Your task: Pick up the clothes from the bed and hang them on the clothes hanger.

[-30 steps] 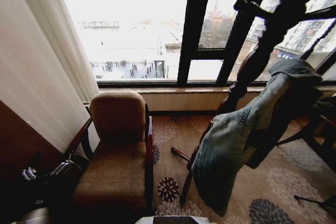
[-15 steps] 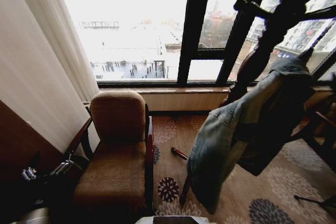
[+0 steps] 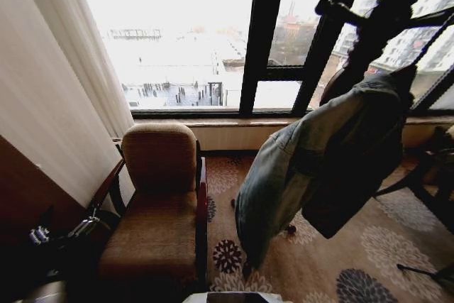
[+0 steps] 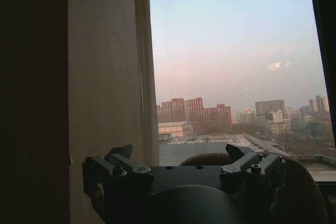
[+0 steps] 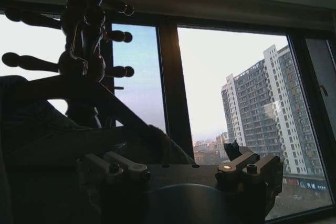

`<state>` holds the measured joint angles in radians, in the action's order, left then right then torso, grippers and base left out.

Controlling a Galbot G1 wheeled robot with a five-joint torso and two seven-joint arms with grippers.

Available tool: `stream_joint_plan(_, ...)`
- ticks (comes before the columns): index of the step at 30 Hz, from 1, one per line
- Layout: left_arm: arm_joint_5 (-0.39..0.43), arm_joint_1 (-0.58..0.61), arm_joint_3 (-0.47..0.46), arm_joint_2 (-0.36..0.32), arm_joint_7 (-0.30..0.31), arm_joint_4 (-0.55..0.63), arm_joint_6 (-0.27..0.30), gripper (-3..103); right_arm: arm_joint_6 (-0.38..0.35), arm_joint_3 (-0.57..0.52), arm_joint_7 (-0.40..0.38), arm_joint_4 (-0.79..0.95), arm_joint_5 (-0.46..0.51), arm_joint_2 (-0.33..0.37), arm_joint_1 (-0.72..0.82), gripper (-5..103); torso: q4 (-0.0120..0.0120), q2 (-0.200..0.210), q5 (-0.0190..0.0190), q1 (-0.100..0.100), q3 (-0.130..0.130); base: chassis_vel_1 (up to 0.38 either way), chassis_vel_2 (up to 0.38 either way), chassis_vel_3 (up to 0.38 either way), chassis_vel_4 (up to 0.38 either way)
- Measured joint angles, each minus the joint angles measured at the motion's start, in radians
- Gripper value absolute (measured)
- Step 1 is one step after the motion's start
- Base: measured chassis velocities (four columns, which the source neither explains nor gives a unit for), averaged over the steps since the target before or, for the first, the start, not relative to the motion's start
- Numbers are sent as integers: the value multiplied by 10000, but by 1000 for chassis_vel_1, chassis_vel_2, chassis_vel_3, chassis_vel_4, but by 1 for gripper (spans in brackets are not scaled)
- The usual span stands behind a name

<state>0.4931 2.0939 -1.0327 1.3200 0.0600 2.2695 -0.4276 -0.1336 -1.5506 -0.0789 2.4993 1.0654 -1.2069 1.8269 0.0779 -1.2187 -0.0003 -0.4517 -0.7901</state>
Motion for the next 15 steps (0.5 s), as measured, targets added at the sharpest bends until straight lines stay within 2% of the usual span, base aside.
stream_joint_plan(4,0,0,0,0,0,0,0,100,-290,1334,-148,-1,176,-500,33,100,0,0,2,-2,-1,0,0,0,0)
stream_joint_plan(5,0,0,0,0,0,0,0,100,-290,1334,-148,-1,176,-500,33,100,0,0,2,-2,-1,0,0,0,0)
stream_joint_plan(8,0,0,0,0,0,0,0,100,-235,2428,-67,-2,-584,-894,220,100,3,-1,1,-1,0,0,0,0,0)
stream_joint_plan(9,0,0,0,0,0,0,0,100,-235,2428,-67,-2,-584,-894,220,100,3,-1,1,-1,0,0,0,0,0)
stream_joint_plan(12,0,0,0,0,0,0,0,100,-154,3753,-12,-2,-1614,-1110,307,100,1,-1,1,-1,0,0,0,0,0)
stream_joint_plan(15,0,1,0,0,0,0,0,100,-142,4377,-8,-3,-2140,-1187,389,100,1,0,2,-1,-1,0,0,0,0)
